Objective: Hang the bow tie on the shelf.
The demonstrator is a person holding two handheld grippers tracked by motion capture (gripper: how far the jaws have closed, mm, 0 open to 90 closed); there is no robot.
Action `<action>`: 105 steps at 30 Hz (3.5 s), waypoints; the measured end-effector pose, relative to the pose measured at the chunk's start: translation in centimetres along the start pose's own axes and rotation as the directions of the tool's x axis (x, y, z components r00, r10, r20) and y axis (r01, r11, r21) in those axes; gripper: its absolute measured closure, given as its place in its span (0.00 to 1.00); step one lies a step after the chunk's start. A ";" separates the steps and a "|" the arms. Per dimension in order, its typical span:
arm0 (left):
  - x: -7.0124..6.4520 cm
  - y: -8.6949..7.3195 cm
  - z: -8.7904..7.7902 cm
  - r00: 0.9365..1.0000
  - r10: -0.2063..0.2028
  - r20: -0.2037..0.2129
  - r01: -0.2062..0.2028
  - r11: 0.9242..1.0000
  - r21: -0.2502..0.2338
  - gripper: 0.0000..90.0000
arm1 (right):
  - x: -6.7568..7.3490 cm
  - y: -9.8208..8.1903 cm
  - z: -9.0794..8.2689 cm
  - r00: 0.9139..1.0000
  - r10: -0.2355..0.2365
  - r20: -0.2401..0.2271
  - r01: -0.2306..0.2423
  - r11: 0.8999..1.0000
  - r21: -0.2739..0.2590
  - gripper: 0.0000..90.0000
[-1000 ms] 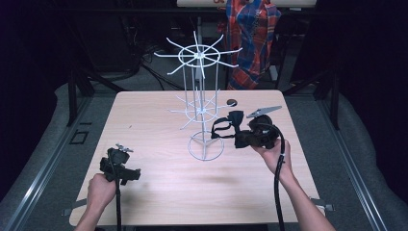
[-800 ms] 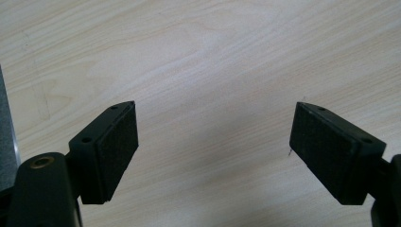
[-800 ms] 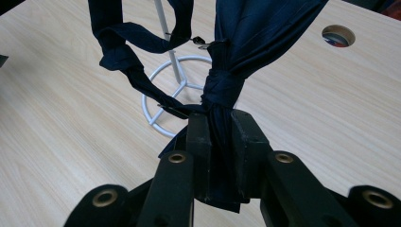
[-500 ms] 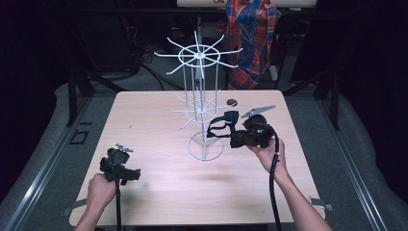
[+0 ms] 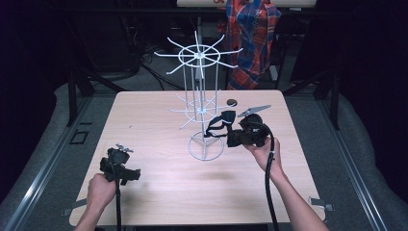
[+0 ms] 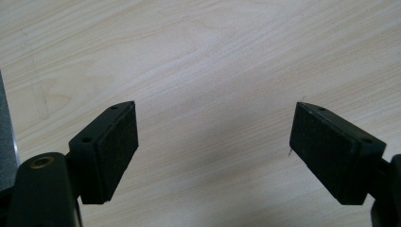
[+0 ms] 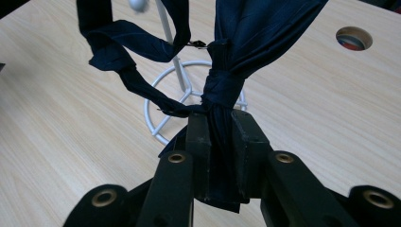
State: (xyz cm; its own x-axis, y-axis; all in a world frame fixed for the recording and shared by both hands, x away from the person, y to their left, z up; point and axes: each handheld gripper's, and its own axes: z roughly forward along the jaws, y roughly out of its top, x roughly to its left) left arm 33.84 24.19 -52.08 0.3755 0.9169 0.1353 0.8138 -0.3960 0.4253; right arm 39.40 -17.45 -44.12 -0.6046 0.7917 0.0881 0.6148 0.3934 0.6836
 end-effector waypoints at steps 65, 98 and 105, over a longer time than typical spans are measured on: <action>-0.1 0.0 0.0 1.000 0.008 0.003 -0.008 1.000 -0.007 0.18 | -0.4 -2.6 -4.1 1.000 0.002 -0.029 -0.002 1.000 0.011 0.31; 0.0 0.1 -0.1 1.000 0.023 0.006 -0.023 1.000 -0.004 0.18 | -1.8 -9.6 -5.9 1.000 -0.015 0.026 0.010 0.987 0.160 0.06; -0.1 0.1 -0.1 1.000 0.025 0.006 -0.025 1.000 -0.005 0.18 | -2.0 -10.0 -5.1 1.000 -0.008 0.023 0.003 0.983 0.183 0.07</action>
State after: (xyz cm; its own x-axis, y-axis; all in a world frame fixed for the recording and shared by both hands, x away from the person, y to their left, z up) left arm 33.91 24.08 -51.96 0.3981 0.9065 0.1406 0.8022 -0.4184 0.4260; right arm 31.83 -25.32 -47.44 -0.5977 0.7990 0.0666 0.6950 0.4749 0.5399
